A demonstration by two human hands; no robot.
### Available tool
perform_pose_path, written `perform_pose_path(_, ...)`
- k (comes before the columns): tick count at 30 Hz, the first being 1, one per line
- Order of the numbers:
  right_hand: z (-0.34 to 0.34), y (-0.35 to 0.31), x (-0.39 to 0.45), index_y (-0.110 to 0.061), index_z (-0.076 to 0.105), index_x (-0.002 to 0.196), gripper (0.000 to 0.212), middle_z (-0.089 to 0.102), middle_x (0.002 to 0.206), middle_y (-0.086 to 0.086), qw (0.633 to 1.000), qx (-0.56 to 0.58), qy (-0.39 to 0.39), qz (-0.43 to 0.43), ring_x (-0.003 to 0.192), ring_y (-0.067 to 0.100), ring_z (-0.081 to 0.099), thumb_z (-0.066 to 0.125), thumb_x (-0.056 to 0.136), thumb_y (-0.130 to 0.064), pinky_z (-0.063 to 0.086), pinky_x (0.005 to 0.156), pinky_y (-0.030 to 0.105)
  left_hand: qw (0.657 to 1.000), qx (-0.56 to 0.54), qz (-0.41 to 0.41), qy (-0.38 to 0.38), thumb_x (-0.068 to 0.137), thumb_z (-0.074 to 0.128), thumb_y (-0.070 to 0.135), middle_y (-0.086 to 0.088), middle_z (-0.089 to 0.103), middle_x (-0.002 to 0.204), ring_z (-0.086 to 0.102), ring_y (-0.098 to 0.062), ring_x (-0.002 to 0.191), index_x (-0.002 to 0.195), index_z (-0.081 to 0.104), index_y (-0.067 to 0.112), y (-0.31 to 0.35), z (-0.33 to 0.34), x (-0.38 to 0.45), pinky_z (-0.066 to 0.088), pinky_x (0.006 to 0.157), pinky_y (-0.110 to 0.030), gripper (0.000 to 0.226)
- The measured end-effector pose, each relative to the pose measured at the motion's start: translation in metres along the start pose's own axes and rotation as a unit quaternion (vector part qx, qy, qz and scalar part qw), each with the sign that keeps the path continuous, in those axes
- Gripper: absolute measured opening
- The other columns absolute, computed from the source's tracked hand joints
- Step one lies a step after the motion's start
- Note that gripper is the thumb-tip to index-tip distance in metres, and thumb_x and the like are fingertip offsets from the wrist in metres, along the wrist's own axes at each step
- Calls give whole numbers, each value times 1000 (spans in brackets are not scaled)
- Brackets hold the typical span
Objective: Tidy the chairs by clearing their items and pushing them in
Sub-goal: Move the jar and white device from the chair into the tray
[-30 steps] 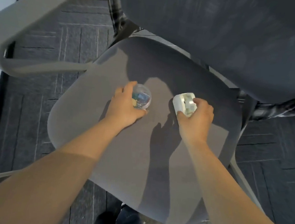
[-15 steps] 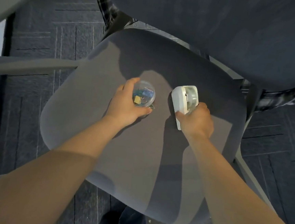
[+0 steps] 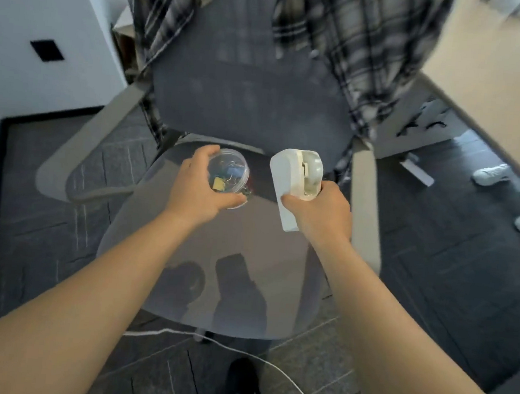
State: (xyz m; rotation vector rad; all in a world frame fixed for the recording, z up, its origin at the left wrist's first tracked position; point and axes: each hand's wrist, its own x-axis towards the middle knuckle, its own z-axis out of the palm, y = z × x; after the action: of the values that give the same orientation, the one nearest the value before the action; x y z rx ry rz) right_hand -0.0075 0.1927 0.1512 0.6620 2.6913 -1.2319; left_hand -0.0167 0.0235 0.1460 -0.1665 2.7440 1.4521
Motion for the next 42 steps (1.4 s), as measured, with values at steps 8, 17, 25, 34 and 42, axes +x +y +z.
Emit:
perform_pose_path(8, -159, 6, -64, -3, 57, 104, 47, 55, 83, 3, 993, 54, 100, 35, 80, 24, 55, 63, 75, -39, 40, 63, 32, 990, -9, 96, -106, 67, 77, 21, -11, 40, 136, 36, -10, 104, 133, 33, 19, 145, 2, -52, 27, 88, -22, 79)
perform_pose_path(17, -324, 95, -119, 1, 62, 105, 48, 59, 92, 8, 961, 107, 238, 91, 81, 22, 54, 66, 78, -39, 41, 67, 33, 953, 15, 207, -221, 68, 76, 24, -12, 39, 135, 41, -18, 106, 134, 32, 22, 279, 109, -113, 29, 89, -24, 79)
perform_pose_path(25, -460, 214, -147, 2, 59, 105, 46, 56, 90, 8, 932, 95, 318, 148, 81, 24, 50, 68, 78, -34, 36, 70, 32, 913, 25, 282, -295, 68, 76, 18, -13, 42, 135, 45, -23, 116, 133, 33, 22, 379, 253, -178, 31, 89, -25, 78)
perform_pose_path(34, -575, 324, -148, 2, 57, 107, 50, 61, 95, 11, 897, 150, 358, 212, 83, 27, 54, 72, 71, -29, 39, 71, 33, 877, 32, 331, -345, 67, 77, 24, -9, 43, 137, 45, -20, 114, 133, 33, 21, 479, 380, -227, 35, 88, -29, 80)
perform_pose_path(42, -635, 374, -121, 0, 47, 115, 57, 51, 97, 6, 874, 169, 383, 248, 87, 24, 49, 72, 72, -28, 41, 75, 34, 856, 23, 349, -381, 68, 75, 31, -12, 45, 135, 47, -27, 111, 132, 36, 22, 543, 464, -224, 38, 82, -31, 75)
